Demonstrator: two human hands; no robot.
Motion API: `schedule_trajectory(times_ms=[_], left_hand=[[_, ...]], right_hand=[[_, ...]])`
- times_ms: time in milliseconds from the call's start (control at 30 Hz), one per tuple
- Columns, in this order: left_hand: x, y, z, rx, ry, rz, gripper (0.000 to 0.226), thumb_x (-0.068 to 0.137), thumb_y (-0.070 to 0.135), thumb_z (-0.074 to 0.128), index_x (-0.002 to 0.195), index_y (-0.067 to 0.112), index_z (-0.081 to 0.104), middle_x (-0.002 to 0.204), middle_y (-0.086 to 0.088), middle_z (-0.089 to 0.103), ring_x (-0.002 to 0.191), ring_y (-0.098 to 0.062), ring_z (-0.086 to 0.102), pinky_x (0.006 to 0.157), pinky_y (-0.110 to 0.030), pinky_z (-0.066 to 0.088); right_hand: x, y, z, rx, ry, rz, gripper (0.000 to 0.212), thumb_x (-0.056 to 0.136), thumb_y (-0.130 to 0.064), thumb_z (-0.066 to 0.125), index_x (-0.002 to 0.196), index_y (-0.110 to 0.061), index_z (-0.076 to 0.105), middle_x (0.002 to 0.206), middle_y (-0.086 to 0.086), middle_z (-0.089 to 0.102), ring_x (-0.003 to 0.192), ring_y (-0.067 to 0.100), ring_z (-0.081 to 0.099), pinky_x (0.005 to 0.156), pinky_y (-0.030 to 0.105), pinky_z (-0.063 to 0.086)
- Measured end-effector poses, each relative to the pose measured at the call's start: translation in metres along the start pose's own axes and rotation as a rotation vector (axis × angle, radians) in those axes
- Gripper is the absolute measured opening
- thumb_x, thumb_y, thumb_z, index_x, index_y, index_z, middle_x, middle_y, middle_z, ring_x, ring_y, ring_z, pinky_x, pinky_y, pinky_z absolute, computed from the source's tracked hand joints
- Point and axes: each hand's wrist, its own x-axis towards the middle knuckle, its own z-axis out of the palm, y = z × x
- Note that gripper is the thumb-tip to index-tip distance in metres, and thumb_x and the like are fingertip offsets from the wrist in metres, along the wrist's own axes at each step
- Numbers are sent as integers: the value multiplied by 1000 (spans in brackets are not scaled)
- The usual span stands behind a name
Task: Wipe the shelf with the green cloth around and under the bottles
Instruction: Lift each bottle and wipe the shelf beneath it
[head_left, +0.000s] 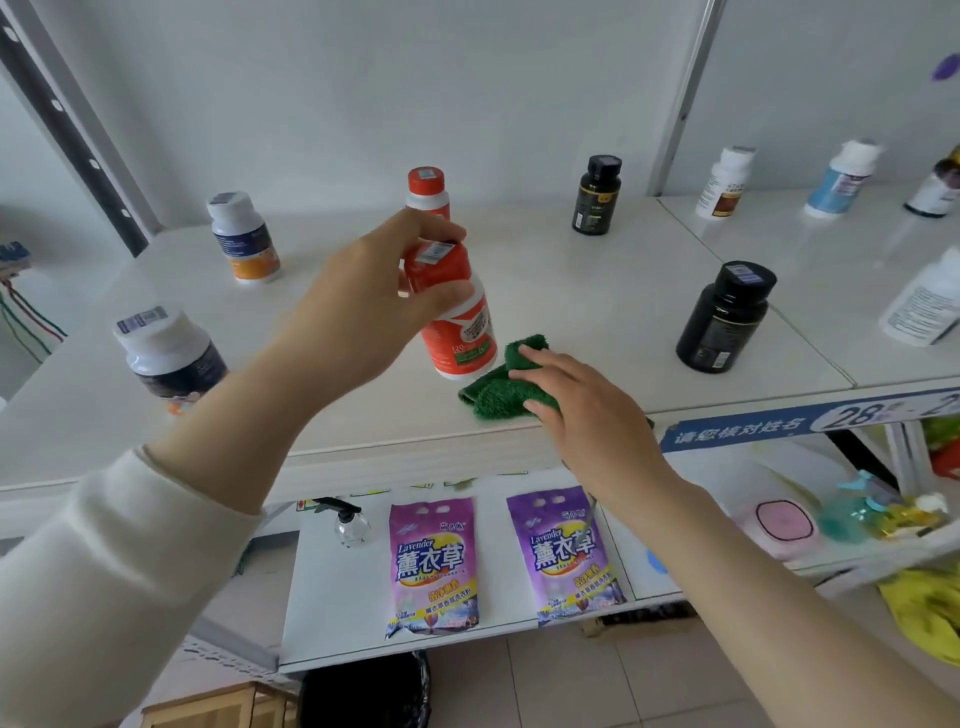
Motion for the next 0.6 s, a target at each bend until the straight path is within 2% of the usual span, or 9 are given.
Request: schedule_trajectory(times_ms=[133, 200, 267, 333, 367, 433, 500, 533, 600], left_hand=[[5, 8, 23, -21, -55, 25, 37, 85, 23, 60, 120, 27, 51, 110, 10, 53, 97, -10, 54, 68, -4, 36], [7, 13, 34, -2, -74, 26, 38, 85, 21, 60, 121, 26, 51, 109, 9, 52, 95, -9, 52, 66, -3, 33], [10, 17, 44, 26, -80, 21, 39, 85, 21, 61, 122, 25, 51, 108, 8, 51, 95, -9, 50, 66, -5, 34], [13, 20, 53, 45, -81, -4, 39, 85, 21, 61, 123, 24, 51, 112, 5, 54, 96, -11, 50, 75, -16, 39], [14, 22, 57, 56, -77, -20, 39, 85, 21, 61, 123, 24, 51, 115, 3, 55, 98, -12, 51, 79, -21, 39], [16, 26, 66, 79, -61, -60, 39, 85, 21, 61, 123, 24, 51, 121, -1, 57, 103, -17, 54, 81, -25, 37], [17, 31, 75, 96, -29, -106, 39, 85, 19, 61, 122, 24, 51, 124, -2, 57, 108, -20, 54, 81, -26, 37], [18, 34, 79, 111, -5, -125, 39, 85, 19, 61, 122, 24, 51, 124, -3, 57, 108, -21, 54, 81, -26, 36], [20, 40, 86, 165, 29, -154, 39, 85, 20, 60, 123, 24, 51, 124, -4, 57, 104, -20, 53, 80, -25, 34]], right_hand=[[-10, 24, -14, -11, 62, 137, 36, 95, -18, 44, 131, -19, 50, 147, -7, 38, 132, 13, 38, 105, 24, 29], [-14, 29, -21, 39, 70, 163, 35, 94, -18, 46, 128, -17, 53, 141, -4, 46, 126, 14, 45, 99, 21, 31], [-16, 33, -34, 148, 112, 198, 31, 93, -18, 48, 123, -14, 57, 124, 3, 61, 102, 15, 58, 80, 14, 37], [-17, 38, -53, 310, 147, 253, 26, 94, -19, 47, 116, -12, 60, 92, 1, 67, 68, 2, 55, 56, 5, 39], [-18, 41, -63, 395, 157, 280, 24, 94, -19, 47, 113, -13, 61, 80, -5, 63, 63, -4, 51, 51, 3, 38], [-18, 50, -82, 547, 179, 301, 22, 94, -21, 46, 110, -16, 61, 77, -7, 61, 69, 1, 58, 55, 5, 42], [-16, 60, -101, 660, 201, 299, 20, 94, -23, 47, 106, -20, 62, 87, 0, 66, 81, 14, 64, 69, 22, 50], [-14, 66, -110, 720, 213, 287, 17, 94, -22, 47, 100, -22, 63, 87, 1, 67, 80, 13, 64, 70, 24, 51], [-10, 81, -131, 863, 225, 262, 17, 94, -21, 48, 86, -25, 63, 79, -3, 65, 65, 3, 61, 61, 16, 51]])
